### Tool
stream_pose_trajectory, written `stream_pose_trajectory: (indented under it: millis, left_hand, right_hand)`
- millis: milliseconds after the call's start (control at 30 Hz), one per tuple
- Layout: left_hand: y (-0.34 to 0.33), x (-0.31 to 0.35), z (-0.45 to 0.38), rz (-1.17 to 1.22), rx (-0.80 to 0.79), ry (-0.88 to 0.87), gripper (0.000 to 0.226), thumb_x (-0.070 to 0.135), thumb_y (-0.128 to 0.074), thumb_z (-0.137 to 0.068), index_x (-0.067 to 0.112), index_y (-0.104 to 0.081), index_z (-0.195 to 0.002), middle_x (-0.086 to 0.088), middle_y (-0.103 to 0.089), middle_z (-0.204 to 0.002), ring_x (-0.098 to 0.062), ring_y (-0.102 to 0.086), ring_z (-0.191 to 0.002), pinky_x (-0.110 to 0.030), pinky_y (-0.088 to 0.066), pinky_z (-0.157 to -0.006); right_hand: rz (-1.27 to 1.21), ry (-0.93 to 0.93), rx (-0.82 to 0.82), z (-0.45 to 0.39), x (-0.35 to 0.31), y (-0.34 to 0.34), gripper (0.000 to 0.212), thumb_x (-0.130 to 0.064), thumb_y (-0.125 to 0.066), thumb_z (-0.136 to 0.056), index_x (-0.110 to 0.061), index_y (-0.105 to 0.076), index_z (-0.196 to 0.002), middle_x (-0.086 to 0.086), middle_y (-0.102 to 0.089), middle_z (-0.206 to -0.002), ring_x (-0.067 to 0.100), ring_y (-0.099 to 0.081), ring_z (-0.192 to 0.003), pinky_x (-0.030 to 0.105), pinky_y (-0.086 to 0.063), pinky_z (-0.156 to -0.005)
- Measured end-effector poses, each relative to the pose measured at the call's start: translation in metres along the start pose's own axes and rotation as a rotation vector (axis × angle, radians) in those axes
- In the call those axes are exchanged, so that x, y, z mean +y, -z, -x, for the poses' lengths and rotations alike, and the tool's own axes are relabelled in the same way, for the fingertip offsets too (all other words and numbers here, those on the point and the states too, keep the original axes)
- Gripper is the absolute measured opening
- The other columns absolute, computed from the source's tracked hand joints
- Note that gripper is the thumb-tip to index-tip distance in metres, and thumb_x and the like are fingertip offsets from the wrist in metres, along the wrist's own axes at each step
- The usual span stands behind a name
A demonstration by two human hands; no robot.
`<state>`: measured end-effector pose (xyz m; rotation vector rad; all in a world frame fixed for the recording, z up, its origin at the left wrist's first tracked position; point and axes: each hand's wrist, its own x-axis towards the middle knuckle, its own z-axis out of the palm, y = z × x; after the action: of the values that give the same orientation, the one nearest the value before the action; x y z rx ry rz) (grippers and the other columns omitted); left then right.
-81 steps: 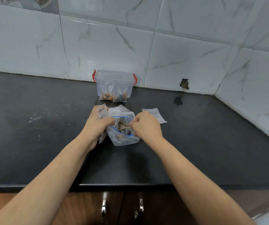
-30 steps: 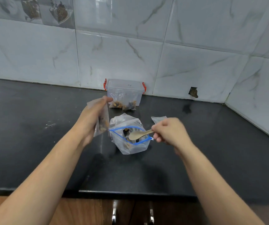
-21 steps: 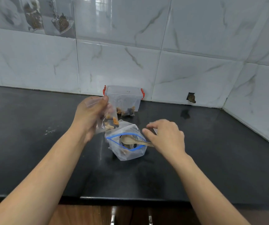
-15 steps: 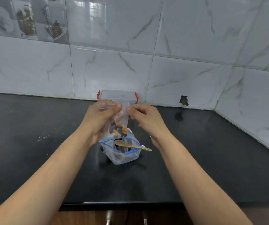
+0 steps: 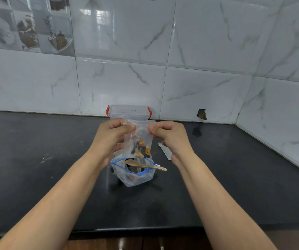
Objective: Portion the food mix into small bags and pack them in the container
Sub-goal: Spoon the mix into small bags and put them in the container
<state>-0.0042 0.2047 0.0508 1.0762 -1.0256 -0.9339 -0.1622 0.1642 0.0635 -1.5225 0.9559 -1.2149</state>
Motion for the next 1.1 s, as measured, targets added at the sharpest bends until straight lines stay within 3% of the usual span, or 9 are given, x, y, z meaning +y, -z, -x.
stream_pose_trajectory:
  millis: [133,267,367,500,633,800,867,967,1100]
  left_hand:
    - [-0.002,-0.003,0.002,-0.036,-0.028,-0.022,0.002,0.007,-0.063,-0.084,0.006,-0.063,-0.086,-0.016,-0.067,-0.091,-0.027,-0.066,-0.079,-0.040,-0.054,-0.074]
    - [-0.003,-0.008,0.006,-0.106,-0.056,-0.045,0.011,0.009,-0.065,-0.085,0.013,-0.069,-0.076,-0.014,-0.072,-0.088,-0.025,-0.072,-0.083,-0.033,-0.055,-0.066]
    - [-0.001,-0.010,0.005,-0.090,-0.041,-0.056,0.010,0.008,-0.064,-0.086,0.007,-0.070,-0.077,-0.013,-0.073,-0.081,-0.022,-0.071,-0.079,-0.027,-0.056,-0.062]
    - [0.003,-0.011,0.000,-0.185,-0.019,-0.124,0.010,0.005,-0.065,-0.084,-0.004,-0.069,-0.084,-0.020,-0.072,-0.084,-0.025,-0.068,-0.076,-0.032,-0.057,-0.068]
    - [0.005,-0.006,-0.011,-0.188,0.003,-0.130,0.007,0.005,-0.066,-0.083,0.004,-0.069,-0.077,-0.003,-0.071,-0.066,-0.012,-0.065,-0.061,-0.026,-0.055,-0.059]
    - [0.013,0.007,-0.034,-0.267,0.070,-0.148,0.004,0.010,-0.069,-0.084,0.011,-0.068,-0.080,-0.007,-0.070,-0.078,-0.008,-0.063,-0.065,-0.022,-0.050,-0.057]
    - [0.019,0.012,-0.046,-0.296,0.100,-0.154,0.006,0.008,-0.069,-0.084,0.013,-0.067,-0.081,-0.006,-0.070,-0.082,-0.001,-0.064,-0.061,-0.017,-0.047,-0.052]
    - [0.028,0.016,-0.064,-0.316,0.113,-0.124,0.014,0.007,-0.066,-0.085,0.016,-0.067,-0.075,0.001,-0.073,-0.081,-0.002,-0.067,-0.066,-0.023,-0.047,-0.059]
    - [0.041,0.008,-0.090,-0.334,0.076,-0.067,0.010,0.015,-0.066,-0.087,0.016,-0.065,-0.077,0.008,-0.074,-0.076,-0.001,-0.070,-0.070,-0.025,-0.048,-0.061]
  right_hand:
    - [0.062,-0.091,-0.129,0.004,0.002,0.006,0.004,-0.020,-0.071,-0.084,-0.022,-0.072,-0.080,-0.011,-0.069,-0.072,0.005,-0.058,-0.069,0.020,-0.038,-0.058]
    - [0.109,-0.017,-0.129,0.004,0.004,0.003,0.011,-0.008,-0.070,-0.084,-0.001,-0.072,-0.092,-0.001,-0.065,-0.069,-0.002,-0.057,-0.056,0.009,-0.041,-0.051]
    - [0.189,0.022,-0.107,0.000,0.005,-0.001,0.002,-0.008,-0.073,-0.081,-0.010,-0.072,-0.081,0.000,-0.067,-0.072,0.007,-0.060,-0.068,0.019,-0.049,-0.066]
    - [0.200,0.037,-0.082,-0.007,0.012,-0.002,0.010,-0.009,-0.073,-0.081,-0.015,-0.070,-0.074,-0.001,-0.067,-0.071,0.009,-0.061,-0.070,0.023,-0.050,-0.070]
    - [0.126,0.030,-0.158,-0.012,0.013,0.002,0.010,-0.009,-0.066,-0.087,-0.004,-0.072,-0.093,-0.004,-0.066,-0.072,-0.008,-0.058,-0.056,0.005,-0.041,-0.050]
    - [0.175,0.107,-0.038,-0.046,0.003,-0.007,0.010,-0.002,-0.065,-0.086,-0.001,-0.074,-0.082,-0.006,-0.067,-0.068,-0.001,-0.058,-0.058,0.010,-0.046,-0.058]
    - [0.158,0.091,-0.021,-0.062,-0.002,-0.013,0.013,-0.002,-0.063,-0.086,-0.006,-0.074,-0.080,-0.005,-0.068,-0.071,-0.004,-0.058,-0.057,0.006,-0.042,-0.051]
    - [0.172,0.066,-0.068,-0.081,-0.003,-0.021,0.013,-0.006,-0.061,-0.088,-0.010,-0.073,-0.087,-0.006,-0.067,-0.075,-0.006,-0.053,-0.052,0.003,-0.033,-0.040]
    - [0.168,0.020,-0.144,-0.108,0.005,-0.033,0.014,-0.012,-0.062,-0.089,-0.012,-0.073,-0.097,-0.007,-0.065,-0.075,-0.005,-0.052,-0.051,0.007,-0.032,-0.040]
